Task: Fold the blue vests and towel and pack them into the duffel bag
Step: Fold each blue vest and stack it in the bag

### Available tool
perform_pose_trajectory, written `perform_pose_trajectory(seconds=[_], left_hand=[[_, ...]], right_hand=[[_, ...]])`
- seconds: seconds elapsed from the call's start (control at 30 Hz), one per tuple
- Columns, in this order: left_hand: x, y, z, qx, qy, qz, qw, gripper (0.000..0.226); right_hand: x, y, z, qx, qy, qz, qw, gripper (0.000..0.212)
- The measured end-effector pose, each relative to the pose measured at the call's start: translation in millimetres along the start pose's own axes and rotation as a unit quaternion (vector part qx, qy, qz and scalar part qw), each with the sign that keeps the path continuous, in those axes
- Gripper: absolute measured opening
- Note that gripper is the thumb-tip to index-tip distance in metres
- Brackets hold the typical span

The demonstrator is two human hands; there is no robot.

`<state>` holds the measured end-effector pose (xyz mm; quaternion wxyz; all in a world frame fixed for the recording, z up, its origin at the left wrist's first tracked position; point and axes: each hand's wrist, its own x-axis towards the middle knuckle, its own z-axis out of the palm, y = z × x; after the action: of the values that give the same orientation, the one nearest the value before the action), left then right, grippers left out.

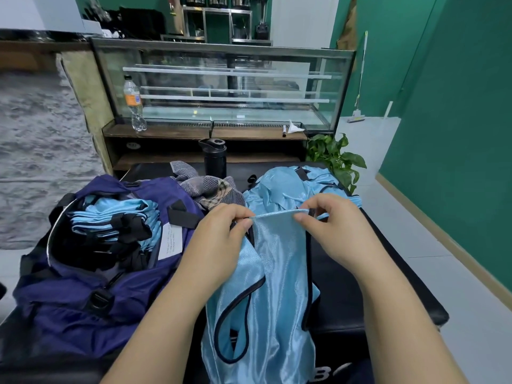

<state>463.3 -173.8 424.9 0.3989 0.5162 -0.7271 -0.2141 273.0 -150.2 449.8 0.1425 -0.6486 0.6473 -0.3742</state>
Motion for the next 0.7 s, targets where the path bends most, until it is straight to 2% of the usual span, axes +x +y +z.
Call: perform_pose_trajectory(seconds=[0.07,0.17,0.23,0.33,0.4,0.47,0.53,0.6,0.63,0.7], left_hand=[[-0.6,0.3,-1.1,-0.037,0.000,-0.023,0.999,0.015],[-1.7,0.8,-5.2,-0.092,0.004,-0.051,0.994,0.023],[-1.3,-1.2,-9.1,-0.049,0.002,-0.035,0.998,0.031],[-0.3,-5.9,-16.7,0.109,-0.016,0.005,0.994,0.043],[-0.5,-5.1,-21.5,0.175,-0.027,0.027,0.984,0.040],[-0.6,-3.1,-23.8,0.178,-0.022,0.033,0.983,0.031],[1.0,-3.4,-22.4,0.095,-0.006,0.003,0.995,0.018],[3.1,-2.0,-17.7,-0.048,0.005,-0.050,0.998,0.012],[2.6,1.6,-16.3,-0.128,0.003,-0.083,0.988,0.013],[-0.5,12.3,-16.1,-0.283,-0.029,-0.151,0.947,0.015]], right_hand=[[1.2,5.7,2.5,0.075,0.001,0.026,0.997,0.017],[0.8,8.8,5.5,0.218,-0.006,0.089,0.972,0.024],[1.6,11.1,8.1,0.214,0.014,0.109,0.971,0.027],[3.3,11.7,10.3,0.168,0.058,0.122,0.977,0.025],[3.9,11.2,9.8,0.149,0.072,0.129,0.978,0.024],[5.3,10.0,8.7,0.148,0.080,0.130,0.977,0.025],[5.7,5.9,8.2,0.156,0.084,0.123,0.976,0.027],[4.7,-1.6,8.4,0.164,0.079,0.105,0.978,0.027],[3.8,-5.9,8.9,0.167,0.073,0.093,0.979,0.028],[2.2,-13.7,11.4,0.171,0.061,0.069,0.981,0.030]])
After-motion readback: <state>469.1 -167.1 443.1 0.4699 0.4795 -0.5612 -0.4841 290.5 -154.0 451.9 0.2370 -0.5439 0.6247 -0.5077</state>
